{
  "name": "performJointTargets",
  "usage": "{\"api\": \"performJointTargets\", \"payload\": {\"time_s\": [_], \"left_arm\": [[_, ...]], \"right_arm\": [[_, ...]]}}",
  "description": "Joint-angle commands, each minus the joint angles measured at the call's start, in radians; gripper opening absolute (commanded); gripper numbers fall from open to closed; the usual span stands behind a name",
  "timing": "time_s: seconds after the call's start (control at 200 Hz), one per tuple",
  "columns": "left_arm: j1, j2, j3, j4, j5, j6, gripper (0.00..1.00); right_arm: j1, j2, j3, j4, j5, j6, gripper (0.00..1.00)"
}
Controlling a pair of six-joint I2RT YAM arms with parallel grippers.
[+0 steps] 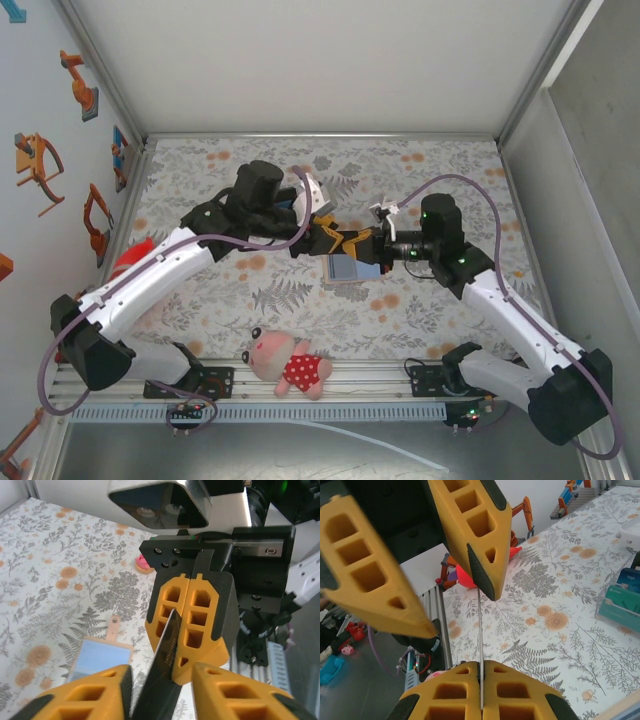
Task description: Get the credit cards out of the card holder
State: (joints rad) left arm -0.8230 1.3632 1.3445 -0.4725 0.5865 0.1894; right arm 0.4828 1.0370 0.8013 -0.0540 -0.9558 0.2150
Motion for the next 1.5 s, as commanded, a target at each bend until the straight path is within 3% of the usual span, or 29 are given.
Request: {"api": "performJointTargets", "payload": {"time_s": [0.0,0.195,0.28,0.336,0.461,0.621,0.736,0.866,0.992,1.082,1.217,1.377,1.497], "left_arm": [[0.001,0.034,0.053,-0.092,0.047,0.048,0.24],[0.001,0.059,0.064,-0.103,0.061,0.053,0.16],[0.002,0.06,0.063,-0.107,0.068,0.06,0.33],[0.002,0.064,0.064,-0.119,0.068,0.069,0.35],[0.005,0.078,0.073,-0.157,0.073,0.087,0.35],[0.01,0.1,0.082,-0.171,0.087,0.093,0.19],[0.009,0.115,0.088,-0.194,0.091,0.107,0.19],[0.012,0.126,0.087,-0.22,0.103,0.127,0.28],[0.011,0.131,0.088,-0.242,0.104,0.14,0.28],[0.013,0.134,0.085,-0.244,0.105,0.14,0.23],[0.014,0.133,0.087,-0.249,0.105,0.142,0.0],[0.016,0.102,0.069,-0.228,0.051,0.146,0.0],[0.019,0.051,0.008,-0.157,-0.047,0.152,0.0]], "right_arm": [[0.011,0.002,0.042,0.0,-0.034,-0.02,0.0],[0.013,0.005,0.042,-0.007,-0.034,-0.027,0.0],[0.012,0.005,0.042,-0.01,-0.03,-0.032,0.0],[0.013,0.005,0.042,-0.01,-0.028,-0.033,0.0],[0.013,0.009,0.042,-0.009,-0.03,-0.034,0.0],[0.014,0.014,0.044,-0.006,-0.033,-0.035,0.0],[0.014,0.01,0.042,-0.006,-0.032,-0.035,0.0],[0.014,0.0,0.037,-0.009,-0.022,-0.038,0.0],[0.015,-0.003,0.035,-0.013,-0.02,-0.039,0.0],[0.016,-0.005,0.035,-0.012,-0.018,-0.039,0.0],[0.017,-0.006,0.033,-0.013,0.001,-0.04,0.0],[0.016,-0.035,0.034,-0.046,0.085,-0.04,0.0],[0.016,-0.075,0.01,-0.08,0.215,-0.046,0.32]]}}
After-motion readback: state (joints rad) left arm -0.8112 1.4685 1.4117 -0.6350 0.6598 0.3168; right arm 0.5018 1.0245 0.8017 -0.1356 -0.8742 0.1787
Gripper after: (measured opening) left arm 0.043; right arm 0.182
